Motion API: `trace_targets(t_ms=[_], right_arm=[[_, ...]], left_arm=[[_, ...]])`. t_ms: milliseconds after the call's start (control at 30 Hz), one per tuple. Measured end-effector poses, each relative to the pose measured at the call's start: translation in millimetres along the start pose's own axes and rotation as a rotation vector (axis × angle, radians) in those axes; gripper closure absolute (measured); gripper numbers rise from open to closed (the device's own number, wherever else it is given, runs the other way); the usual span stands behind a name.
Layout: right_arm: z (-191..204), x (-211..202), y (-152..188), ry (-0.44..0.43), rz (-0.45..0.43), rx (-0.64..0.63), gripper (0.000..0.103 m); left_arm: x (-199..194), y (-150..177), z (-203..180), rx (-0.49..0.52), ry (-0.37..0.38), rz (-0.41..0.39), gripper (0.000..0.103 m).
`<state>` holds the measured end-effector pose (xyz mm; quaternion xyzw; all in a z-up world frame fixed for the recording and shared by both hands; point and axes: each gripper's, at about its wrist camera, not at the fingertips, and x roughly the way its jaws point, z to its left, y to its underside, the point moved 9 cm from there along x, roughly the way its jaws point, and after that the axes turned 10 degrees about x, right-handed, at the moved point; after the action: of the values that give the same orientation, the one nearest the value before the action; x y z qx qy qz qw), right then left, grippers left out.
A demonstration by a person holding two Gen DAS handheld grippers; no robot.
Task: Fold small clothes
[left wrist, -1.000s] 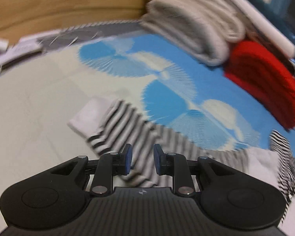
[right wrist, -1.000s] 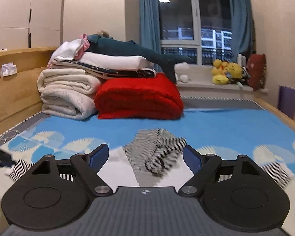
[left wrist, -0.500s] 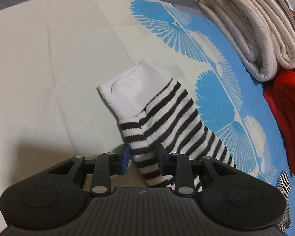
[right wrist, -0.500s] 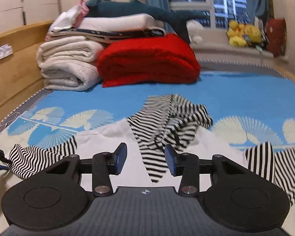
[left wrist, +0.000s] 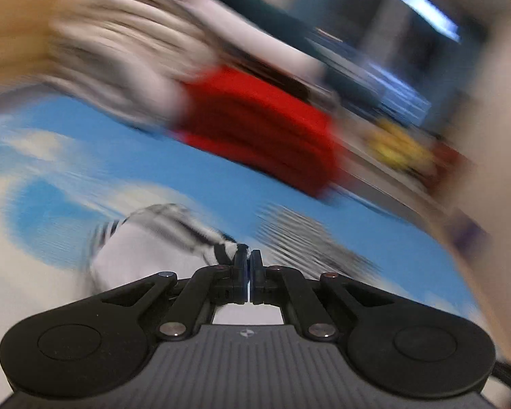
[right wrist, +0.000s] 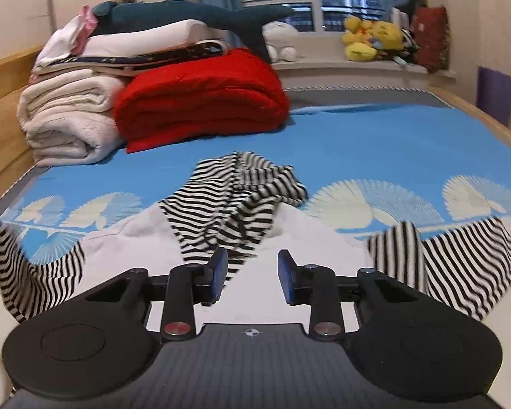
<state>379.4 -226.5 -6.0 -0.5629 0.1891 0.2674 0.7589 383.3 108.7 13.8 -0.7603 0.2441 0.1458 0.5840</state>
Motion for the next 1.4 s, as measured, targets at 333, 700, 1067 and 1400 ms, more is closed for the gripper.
trace_targets(t_ms=[333, 700, 1067, 1400], right_arm=[[-48, 4, 32, 0.059, 0.089, 0.254, 0.068], [-60, 71, 77, 0.088, 0.301, 0.561, 0.067], [-55, 123, 85, 0.133, 0.319, 0.586, 0.097], [-74, 80, 46, 0.197, 0.069, 0.539, 0.097]], left_arm=[[16, 42, 4, -0.085, -0.073, 0.208, 0.096], [47, 54, 89, -0.172, -0.256, 0.347, 0.096], [74, 67, 87, -0.085, -0.217, 0.457, 0.096], [93, 113, 55, 0.045, -0.123, 0.593, 0.092]])
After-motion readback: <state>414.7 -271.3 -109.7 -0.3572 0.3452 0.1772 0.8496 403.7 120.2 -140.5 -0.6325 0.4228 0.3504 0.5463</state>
